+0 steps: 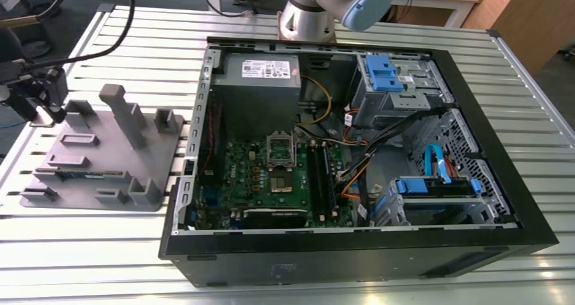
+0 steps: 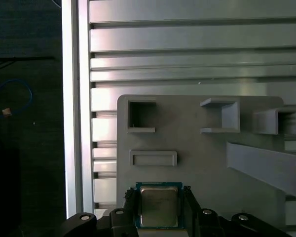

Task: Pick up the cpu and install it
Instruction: 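Pick up the cpu and move it towards the insertion slot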

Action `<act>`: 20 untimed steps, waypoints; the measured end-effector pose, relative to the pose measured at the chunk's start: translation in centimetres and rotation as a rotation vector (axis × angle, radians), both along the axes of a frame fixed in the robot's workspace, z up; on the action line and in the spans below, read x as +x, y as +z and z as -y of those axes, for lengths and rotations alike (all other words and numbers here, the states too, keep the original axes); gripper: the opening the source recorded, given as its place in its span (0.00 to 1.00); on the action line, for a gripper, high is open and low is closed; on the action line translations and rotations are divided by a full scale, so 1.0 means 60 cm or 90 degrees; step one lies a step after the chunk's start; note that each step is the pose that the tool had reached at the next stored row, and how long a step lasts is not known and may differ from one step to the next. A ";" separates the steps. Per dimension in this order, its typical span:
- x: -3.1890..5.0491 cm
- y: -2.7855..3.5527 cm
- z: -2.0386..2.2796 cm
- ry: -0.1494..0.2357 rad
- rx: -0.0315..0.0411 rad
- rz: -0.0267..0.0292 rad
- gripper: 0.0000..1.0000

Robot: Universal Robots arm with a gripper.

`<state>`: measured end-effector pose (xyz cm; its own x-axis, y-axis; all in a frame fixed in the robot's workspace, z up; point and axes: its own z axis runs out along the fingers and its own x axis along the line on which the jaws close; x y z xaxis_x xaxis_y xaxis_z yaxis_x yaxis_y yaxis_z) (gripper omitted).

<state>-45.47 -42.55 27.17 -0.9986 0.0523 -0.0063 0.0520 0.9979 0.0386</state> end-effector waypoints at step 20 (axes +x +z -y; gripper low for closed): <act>0.000 0.137 0.0000 0.000 0.0002 -0.0001 0.47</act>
<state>-45.44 -42.55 35.40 -0.9986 0.0523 -0.0061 0.0520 0.9979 0.0390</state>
